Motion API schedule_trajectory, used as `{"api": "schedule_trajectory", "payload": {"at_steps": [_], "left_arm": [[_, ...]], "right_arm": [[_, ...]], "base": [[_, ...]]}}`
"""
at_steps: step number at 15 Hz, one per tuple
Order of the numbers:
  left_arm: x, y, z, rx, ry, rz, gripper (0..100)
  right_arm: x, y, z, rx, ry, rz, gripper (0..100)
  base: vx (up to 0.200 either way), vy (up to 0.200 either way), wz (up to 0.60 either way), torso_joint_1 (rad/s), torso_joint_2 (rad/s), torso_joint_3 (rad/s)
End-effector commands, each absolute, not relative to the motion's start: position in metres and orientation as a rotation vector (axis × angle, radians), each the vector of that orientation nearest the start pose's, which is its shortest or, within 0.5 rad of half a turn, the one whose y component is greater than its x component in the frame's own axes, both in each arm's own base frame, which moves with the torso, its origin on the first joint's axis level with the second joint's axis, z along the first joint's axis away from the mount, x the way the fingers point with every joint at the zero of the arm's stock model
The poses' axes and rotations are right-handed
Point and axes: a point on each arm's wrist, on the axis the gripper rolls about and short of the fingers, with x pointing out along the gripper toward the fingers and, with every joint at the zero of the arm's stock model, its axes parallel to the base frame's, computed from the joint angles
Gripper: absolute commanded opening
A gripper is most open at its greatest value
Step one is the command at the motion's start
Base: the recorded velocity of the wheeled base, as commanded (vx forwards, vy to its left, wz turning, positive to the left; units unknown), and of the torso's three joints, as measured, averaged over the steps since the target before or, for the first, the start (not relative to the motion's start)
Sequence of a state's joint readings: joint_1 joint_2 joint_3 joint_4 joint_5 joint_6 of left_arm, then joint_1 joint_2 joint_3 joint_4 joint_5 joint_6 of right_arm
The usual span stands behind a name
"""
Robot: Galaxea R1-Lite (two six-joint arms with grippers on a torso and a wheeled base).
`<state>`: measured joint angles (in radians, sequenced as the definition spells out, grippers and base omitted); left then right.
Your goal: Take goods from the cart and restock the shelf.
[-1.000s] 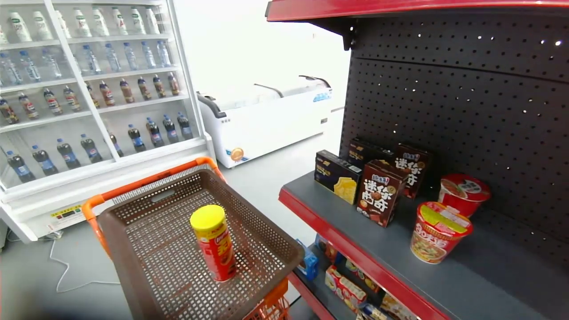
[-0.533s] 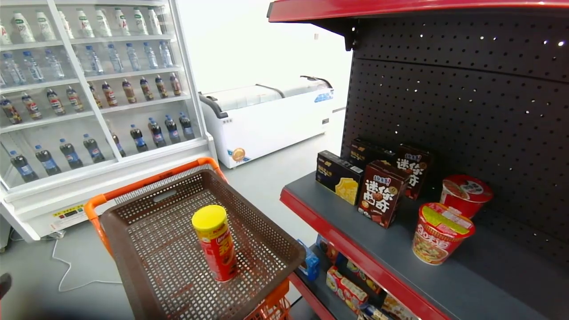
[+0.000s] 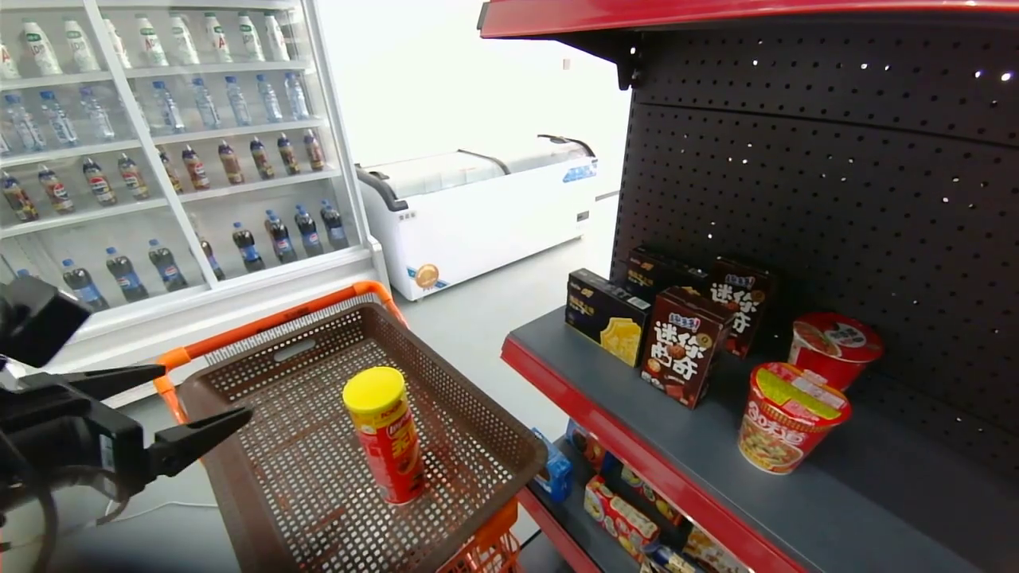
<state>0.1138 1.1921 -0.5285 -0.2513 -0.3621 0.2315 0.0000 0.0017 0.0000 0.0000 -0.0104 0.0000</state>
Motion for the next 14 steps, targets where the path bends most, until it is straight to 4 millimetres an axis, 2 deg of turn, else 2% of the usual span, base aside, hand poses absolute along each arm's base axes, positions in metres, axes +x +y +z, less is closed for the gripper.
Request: {"api": "schedule_trajectory", "payload": {"at_steps": [1,6,10,14], "left_arm": [[0.191,0.009,0.137,0.096,0.524,-0.34,100],[0.214,-0.013,0.092,0.065,0.546,-0.41,100],[0.238,-0.028,0.07,0.033,0.595,-0.397,100],[0.266,-0.037,0.052,0.051,0.571,-0.399,100]], "right_arm": [[-0.023,0.0,0.076,0.0,0.002,-0.011,100],[-0.023,0.0,0.076,0.0,0.002,-0.011,100],[-0.023,0.0,0.076,0.0,0.002,-0.011,100],[-0.023,0.0,0.076,0.0,0.002,-0.009,100]], "base": [[0.0,0.0,0.0,0.0,0.0,0.0],[0.0,0.0,0.0,0.0,0.0,0.0],[0.0,0.0,0.0,0.0,0.0,0.0],[0.0,0.0,0.0,0.0,0.0,0.0]]}}
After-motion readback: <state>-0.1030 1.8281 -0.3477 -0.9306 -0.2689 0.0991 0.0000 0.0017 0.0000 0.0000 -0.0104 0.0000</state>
